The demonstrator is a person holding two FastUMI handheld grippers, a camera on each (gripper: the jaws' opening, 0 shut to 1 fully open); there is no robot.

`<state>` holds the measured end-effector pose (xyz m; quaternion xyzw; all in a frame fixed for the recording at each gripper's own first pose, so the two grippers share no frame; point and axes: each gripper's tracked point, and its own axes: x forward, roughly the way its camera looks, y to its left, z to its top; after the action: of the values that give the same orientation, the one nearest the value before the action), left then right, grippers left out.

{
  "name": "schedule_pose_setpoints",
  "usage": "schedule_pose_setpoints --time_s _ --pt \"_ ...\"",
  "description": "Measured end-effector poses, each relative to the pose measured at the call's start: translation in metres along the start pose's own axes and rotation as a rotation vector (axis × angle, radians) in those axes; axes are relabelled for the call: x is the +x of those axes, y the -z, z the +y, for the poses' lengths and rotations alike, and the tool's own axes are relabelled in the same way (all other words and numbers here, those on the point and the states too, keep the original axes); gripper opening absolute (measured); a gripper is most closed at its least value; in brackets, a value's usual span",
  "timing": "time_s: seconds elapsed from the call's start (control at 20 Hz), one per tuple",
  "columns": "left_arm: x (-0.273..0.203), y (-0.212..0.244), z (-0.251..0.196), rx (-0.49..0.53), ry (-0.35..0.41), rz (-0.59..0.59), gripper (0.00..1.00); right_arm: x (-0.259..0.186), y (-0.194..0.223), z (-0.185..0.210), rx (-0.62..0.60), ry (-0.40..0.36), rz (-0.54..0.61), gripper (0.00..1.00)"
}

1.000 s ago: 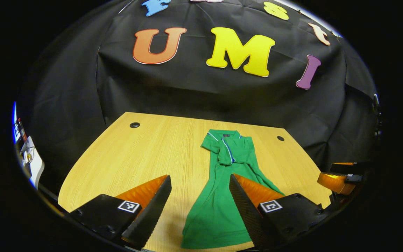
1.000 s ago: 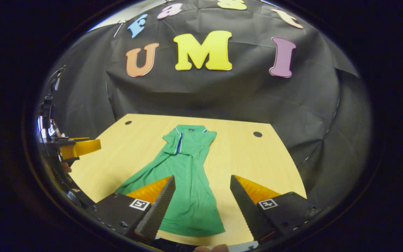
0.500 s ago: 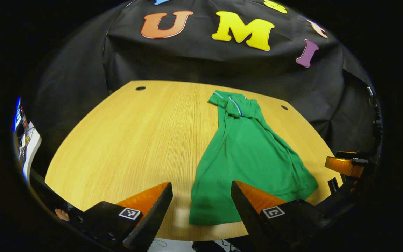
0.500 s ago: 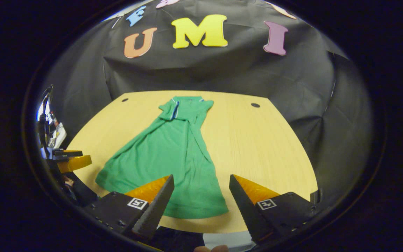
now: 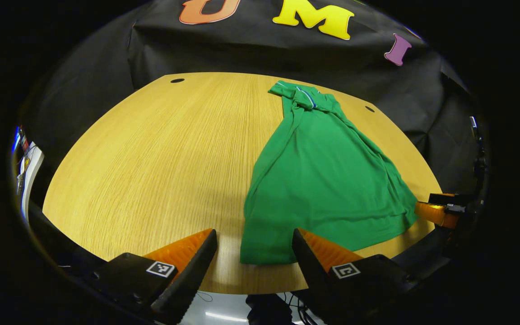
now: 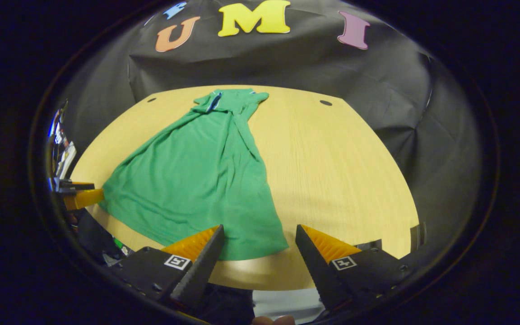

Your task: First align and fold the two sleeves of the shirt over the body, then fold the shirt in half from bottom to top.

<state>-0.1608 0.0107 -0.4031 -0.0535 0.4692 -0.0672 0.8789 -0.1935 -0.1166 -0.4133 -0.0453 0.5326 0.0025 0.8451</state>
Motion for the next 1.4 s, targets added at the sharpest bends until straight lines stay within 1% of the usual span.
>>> schedule_pose_setpoints --time_s 0.05,0.2,0.35,0.5,0.55,0.6,0.65,0.7,0.75,0.8,0.85,0.9,0.95,1.0,1.05,1.15,1.2,1.25,1.3,1.4 --pt "0.003 0.002 0.002 -0.001 -0.002 0.010 1.00 0.002 -0.001 -0.001 0.001 -0.002 0.004 0.97" --pt "0.010 0.005 0.001 -0.007 -0.011 0.037 1.00 0.016 0.006 -0.007 -0.044 0.004 0.021 0.97" --pt "0.011 0.006 -0.003 0.034 -0.023 0.047 1.00 0.020 0.013 -0.004 -0.030 -0.023 0.049 0.96" --pt "0.011 0.014 -0.005 0.095 -0.050 0.072 1.00 0.022 0.015 0.001 0.003 -0.048 0.066 0.92" --pt "0.011 0.014 -0.003 0.114 -0.061 0.082 1.00 0.023 0.016 0.002 0.015 -0.055 0.078 0.84" --pt "0.011 0.013 0.000 0.098 -0.066 0.085 1.00 0.022 0.017 0.004 0.030 -0.066 0.080 0.80" --pt "0.009 0.014 0.004 0.071 -0.079 0.083 1.00 0.022 0.018 0.005 0.028 -0.066 0.087 0.71" --pt "0.007 0.013 0.005 0.057 -0.091 0.081 0.87 0.022 0.017 0.009 0.021 -0.079 0.089 0.71" --pt "0.006 0.017 0.004 0.048 -0.094 0.081 0.98 0.018 0.017 0.011 0.008 -0.072 0.094 0.56" --pt "0.003 0.017 0.002 0.049 -0.091 0.083 0.75 0.019 0.017 0.014 0.001 -0.087 0.087 0.42" --pt "0.004 0.020 -0.002 0.053 -0.081 0.087 0.67 0.012 0.016 0.021 -0.001 -0.107 0.100 0.32" --pt "0.002 0.019 -0.007 0.056 -0.064 0.087 0.47 0.016 0.017 0.024 -0.020 -0.096 0.095 0.22" --pt "0.002 0.016 -0.008 0.054 -0.056 0.086 0.33 0.018 0.017 0.026 -0.049 -0.099 0.102 0.12" --pt "0.003 0.013 -0.009 0.046 -0.051 0.082 0.10 0.019 0.013 0.029 -0.058 -0.100 0.089 0.10" --pt "0.004 0.015 -0.008 0.028 -0.042 0.084 0.09 0.017 0.015 0.029 -0.054 -0.103 0.103 0.00" --pt "0.003 0.015 -0.008 0.002 -0.019 0.098 0.07 0.018 0.015 0.030 -0.023 -0.119 0.109 0.00" --pt "0.002 0.013 -0.006 -0.001 -0.019 0.106 0.06 0.016 0.015 0.031 -0.003 -0.126 0.112 0.00" --pt "-0.001 0.010 -0.006 -0.007 -0.008 0.106 0.00 0.016 0.015 0.031 0.012 -0.129 0.117 0.00" --pt "-0.004 0.005 -0.006 -0.010 0.005 0.098 0.07 0.014 0.013 0.031 0.022 -0.131 0.118 0.00" --pt "-0.009 -0.008 -0.007 0.004 0.025 0.074 0.06 0.011 0.005 0.031 0.030 -0.135 0.102 0.00"
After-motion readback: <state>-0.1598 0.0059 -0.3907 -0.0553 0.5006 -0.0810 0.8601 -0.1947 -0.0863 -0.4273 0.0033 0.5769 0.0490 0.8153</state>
